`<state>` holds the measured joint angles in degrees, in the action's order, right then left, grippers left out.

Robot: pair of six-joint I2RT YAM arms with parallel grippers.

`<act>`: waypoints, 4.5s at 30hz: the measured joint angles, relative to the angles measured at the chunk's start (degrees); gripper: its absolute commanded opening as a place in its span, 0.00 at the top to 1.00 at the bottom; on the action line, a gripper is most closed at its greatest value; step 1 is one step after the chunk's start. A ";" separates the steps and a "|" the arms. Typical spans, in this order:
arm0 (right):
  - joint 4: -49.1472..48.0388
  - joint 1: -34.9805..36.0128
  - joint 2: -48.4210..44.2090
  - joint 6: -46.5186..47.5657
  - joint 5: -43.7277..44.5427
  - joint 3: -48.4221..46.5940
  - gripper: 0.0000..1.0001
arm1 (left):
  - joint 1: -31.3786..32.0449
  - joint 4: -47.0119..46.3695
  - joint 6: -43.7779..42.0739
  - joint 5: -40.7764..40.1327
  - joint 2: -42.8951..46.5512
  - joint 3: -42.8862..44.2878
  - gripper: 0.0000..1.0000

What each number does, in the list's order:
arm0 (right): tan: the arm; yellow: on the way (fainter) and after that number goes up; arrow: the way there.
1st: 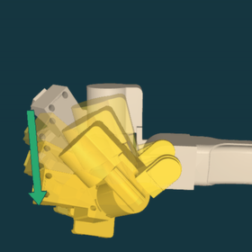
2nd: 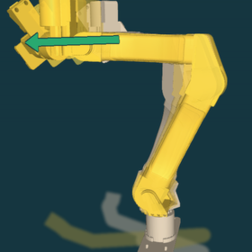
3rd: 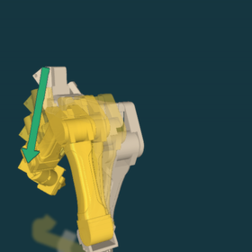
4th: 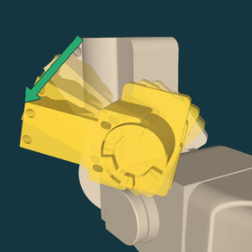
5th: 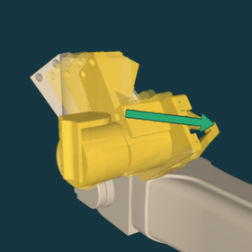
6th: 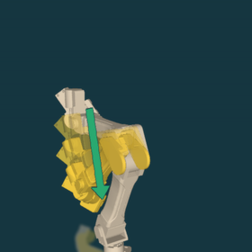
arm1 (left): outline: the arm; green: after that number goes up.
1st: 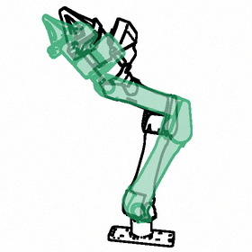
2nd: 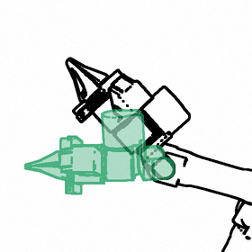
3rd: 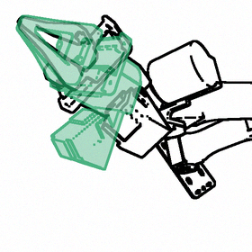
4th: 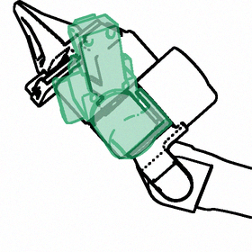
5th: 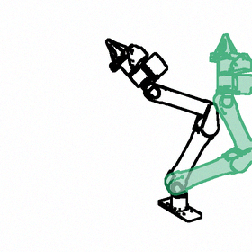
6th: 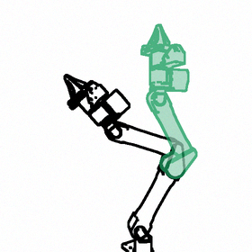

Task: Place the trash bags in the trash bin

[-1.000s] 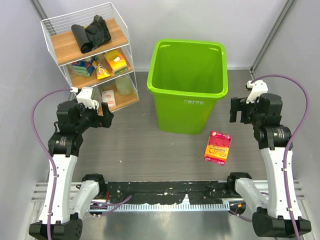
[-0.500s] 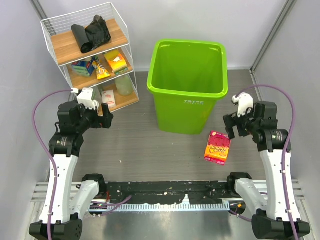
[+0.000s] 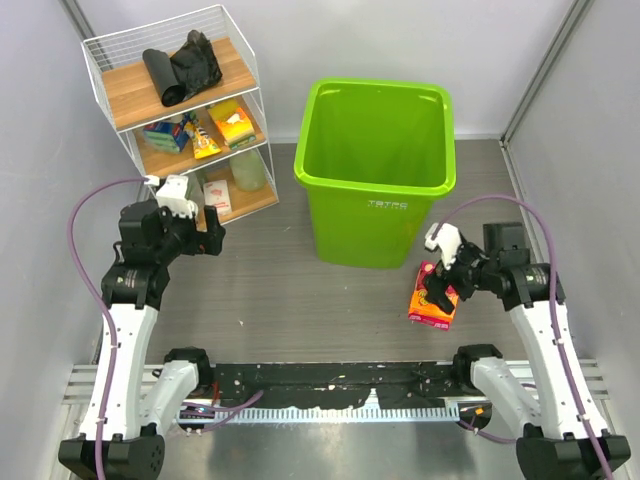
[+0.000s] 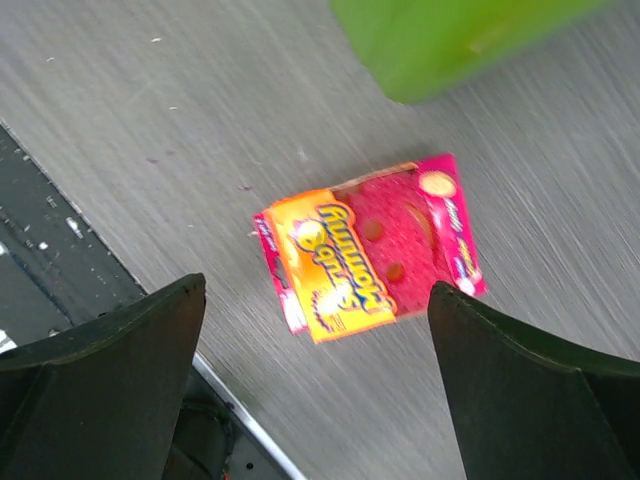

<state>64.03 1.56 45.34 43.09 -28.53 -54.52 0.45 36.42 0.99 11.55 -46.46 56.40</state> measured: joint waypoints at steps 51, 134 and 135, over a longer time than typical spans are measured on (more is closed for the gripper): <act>-59.34 26.23 45.24 -10.47 26.77 -0.92 0.11 | 0.00 5.42 3.45 1.49 -10.23 28.48 0.00; -30.67 25.33 20.00 -36.68 3.06 -10.51 0.04 | 25.03 -24.00 18.36 -2.58 -26.40 1.73 1.00; -31.47 25.33 21.35 -37.31 2.78 -9.94 0.04 | 25.79 -24.57 18.38 -2.91 -26.80 1.38 1.00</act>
<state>32.56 26.89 66.70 5.78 -25.76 -64.47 26.24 11.86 19.38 8.64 -73.25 57.78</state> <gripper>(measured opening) 0.964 0.233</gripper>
